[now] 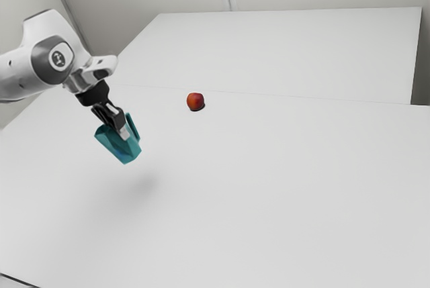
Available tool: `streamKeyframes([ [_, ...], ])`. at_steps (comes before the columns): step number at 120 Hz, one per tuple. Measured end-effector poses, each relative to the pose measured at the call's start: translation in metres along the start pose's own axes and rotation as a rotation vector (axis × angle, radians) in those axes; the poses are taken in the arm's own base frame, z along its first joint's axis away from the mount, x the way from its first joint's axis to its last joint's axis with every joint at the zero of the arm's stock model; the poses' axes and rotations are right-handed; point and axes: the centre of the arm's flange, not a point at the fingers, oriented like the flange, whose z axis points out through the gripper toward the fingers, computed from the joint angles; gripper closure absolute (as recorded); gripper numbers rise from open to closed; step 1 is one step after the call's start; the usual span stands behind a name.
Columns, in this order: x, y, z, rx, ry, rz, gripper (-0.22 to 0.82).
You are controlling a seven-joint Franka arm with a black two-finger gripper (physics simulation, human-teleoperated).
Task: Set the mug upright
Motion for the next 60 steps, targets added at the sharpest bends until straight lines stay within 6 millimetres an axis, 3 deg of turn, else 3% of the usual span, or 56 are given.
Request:
streamKeyframes([
  [34,0.006,0.035,0.021,0.143,-0.045,-0.015,0.78],
  [60,0.004,0.043,0.047,0.24,-0.06,-0.052,0.78],
])
